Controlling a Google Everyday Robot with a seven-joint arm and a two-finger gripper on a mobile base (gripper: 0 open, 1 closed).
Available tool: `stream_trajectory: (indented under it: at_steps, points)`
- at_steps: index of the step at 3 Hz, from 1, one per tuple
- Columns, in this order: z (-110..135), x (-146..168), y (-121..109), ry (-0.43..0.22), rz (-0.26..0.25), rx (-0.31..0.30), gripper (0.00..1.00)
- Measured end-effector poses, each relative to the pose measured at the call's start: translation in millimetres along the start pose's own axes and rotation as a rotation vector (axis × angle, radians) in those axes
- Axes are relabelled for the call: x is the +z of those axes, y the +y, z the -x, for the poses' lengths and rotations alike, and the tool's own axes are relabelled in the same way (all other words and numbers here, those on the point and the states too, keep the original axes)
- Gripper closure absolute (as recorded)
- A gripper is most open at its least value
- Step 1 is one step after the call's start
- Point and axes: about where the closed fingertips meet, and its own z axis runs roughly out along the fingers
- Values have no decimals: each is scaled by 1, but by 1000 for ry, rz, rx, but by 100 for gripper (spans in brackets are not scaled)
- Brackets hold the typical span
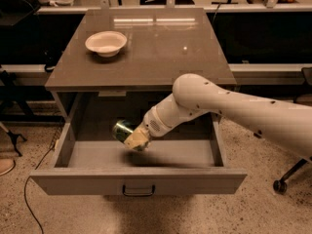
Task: Place green can into top drawer
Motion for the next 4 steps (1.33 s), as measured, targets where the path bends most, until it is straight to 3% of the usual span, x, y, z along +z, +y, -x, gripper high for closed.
stream_trajectory:
  at_steps: [1, 2, 3, 4]
  points:
    - [12, 11, -1, -39, -14, 38, 11]
    - [18, 11, -6, -69, -31, 60, 0]
    - [8, -19, -30, -110, -89, 89, 0]
    - [-22, -67, -64, -144, -150, 130, 0]
